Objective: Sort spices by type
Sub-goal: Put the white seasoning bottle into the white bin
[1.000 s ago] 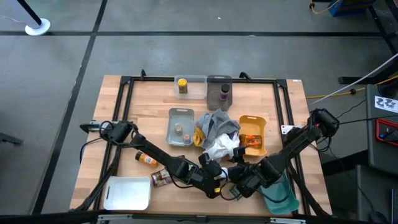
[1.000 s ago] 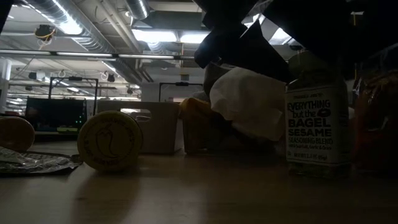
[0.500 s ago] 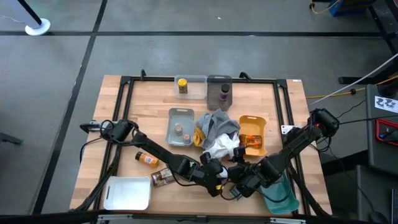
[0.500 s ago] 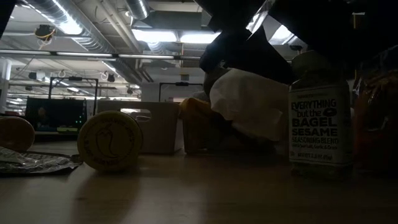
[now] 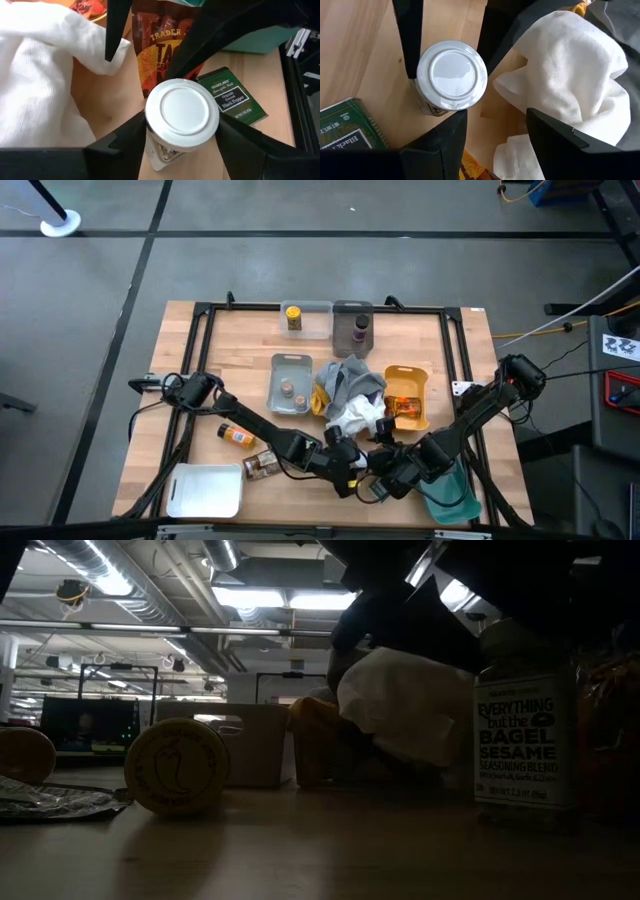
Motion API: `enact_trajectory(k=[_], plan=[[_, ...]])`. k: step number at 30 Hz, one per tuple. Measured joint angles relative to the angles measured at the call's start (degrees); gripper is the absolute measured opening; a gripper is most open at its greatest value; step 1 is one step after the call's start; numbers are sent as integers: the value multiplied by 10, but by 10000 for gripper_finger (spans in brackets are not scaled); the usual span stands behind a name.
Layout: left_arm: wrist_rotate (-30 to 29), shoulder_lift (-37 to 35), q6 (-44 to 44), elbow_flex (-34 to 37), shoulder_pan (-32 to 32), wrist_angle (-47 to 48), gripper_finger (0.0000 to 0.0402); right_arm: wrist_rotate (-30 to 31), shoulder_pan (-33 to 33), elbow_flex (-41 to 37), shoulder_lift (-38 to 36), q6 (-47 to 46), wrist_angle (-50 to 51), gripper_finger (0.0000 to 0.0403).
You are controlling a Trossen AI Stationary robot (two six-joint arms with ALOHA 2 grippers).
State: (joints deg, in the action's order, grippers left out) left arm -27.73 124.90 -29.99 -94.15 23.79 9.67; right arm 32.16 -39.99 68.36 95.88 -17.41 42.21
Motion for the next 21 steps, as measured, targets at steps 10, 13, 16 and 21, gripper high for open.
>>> enact_trajectory(k=[10,13,16,21], plan=[[0,0,-56,0,0,1,210,2,0,0,0,-1,1,207],[7,1,-61,0,-2,-10,246,2,0,0,0,-2,-14,207],[-4,2,-70,0,-7,-9,273,1,0,3,0,-4,-24,207],[-1,2,-80,0,-8,-4,288,-1,0,2,0,-2,-23,207]])
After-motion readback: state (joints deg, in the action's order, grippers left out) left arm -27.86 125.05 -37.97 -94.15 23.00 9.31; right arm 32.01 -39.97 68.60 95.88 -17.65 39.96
